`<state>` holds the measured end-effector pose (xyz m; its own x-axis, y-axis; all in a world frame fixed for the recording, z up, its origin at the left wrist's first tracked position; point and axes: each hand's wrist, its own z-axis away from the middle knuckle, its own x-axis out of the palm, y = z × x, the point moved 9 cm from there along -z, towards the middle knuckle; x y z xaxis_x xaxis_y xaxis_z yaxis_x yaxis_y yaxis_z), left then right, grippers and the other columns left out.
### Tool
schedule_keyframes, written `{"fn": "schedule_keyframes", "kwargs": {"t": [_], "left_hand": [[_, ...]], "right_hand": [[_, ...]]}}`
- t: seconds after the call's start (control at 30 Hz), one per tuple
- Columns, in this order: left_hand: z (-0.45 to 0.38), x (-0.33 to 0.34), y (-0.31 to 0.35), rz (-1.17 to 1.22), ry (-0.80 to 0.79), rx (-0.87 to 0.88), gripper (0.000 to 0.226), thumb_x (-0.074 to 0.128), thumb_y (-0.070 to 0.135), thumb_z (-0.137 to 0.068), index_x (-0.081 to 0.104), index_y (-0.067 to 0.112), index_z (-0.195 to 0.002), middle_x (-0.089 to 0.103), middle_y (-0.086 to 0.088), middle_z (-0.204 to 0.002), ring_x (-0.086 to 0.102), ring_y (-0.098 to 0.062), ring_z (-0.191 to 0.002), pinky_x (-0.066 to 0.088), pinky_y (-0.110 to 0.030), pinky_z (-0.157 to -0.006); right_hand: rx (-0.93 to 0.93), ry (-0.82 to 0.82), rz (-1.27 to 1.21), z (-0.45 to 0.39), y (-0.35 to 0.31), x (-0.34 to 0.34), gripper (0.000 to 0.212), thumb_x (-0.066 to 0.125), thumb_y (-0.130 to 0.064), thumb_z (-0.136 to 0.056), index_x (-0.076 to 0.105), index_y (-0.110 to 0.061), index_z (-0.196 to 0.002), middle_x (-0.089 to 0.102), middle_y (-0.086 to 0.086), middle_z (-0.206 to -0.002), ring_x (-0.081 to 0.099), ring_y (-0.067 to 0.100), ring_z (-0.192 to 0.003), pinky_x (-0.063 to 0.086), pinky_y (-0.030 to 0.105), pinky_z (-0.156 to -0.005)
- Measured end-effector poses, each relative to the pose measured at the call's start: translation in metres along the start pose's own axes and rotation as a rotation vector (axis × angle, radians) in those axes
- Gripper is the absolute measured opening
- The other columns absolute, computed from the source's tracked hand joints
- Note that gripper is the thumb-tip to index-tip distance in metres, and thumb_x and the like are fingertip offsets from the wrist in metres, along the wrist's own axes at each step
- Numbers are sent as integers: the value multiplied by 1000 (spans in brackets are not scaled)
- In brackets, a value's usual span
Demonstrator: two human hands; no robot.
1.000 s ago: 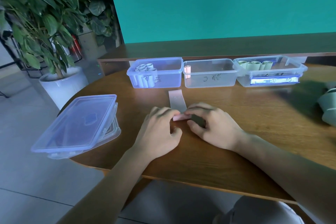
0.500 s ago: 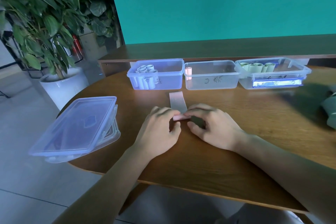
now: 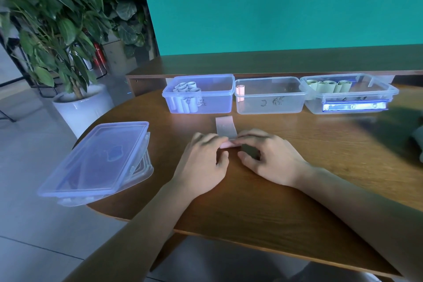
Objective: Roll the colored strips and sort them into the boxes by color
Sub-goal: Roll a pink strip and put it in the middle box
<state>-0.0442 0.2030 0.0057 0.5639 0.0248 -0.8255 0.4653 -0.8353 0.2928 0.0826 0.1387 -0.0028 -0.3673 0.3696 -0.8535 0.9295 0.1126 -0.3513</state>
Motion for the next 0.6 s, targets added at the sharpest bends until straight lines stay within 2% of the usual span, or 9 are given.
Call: {"fn": "schedule_keyframes", "kwargs": {"t": [0.13,0.3,0.43,0.6], "left_hand": [[-1,-4,-1,32,64,18,31,58,19,-93,67,29,-121,66,9,-116,52,-19,-107,50,-36,-93],[-5,0,-3,35,57,25,33,57,16,-94,66,35,-120,65,13,-116,51,-19,-105,44,-32,-93],[-10,5,-7,4,21,1,32,56,19,-96,65,28,-124,65,9,-121,51,-21,-109,46,-37,-95],[-14,6,-9,-43,25,0,34,54,23,-97,62,21,-130,64,5,-127,49,-21,-115,47,-40,-100]], "right_hand": [[36,-14,31,-5,6,2,37,54,-40,-99,57,-42,-136,49,-28,-140,42,-27,-77,46,26,-79],[18,-14,31,-10,6,3,37,54,-40,-99,55,-46,-135,49,-28,-141,42,-19,-75,42,21,-77],[1,5,0,-12,6,2,36,56,-39,-99,57,-45,-134,51,-26,-139,42,-28,-79,43,21,-76],[39,-19,60,-17,13,6,40,53,-42,-99,53,-42,-140,48,-26,-144,38,-15,-72,48,26,-82]]}}
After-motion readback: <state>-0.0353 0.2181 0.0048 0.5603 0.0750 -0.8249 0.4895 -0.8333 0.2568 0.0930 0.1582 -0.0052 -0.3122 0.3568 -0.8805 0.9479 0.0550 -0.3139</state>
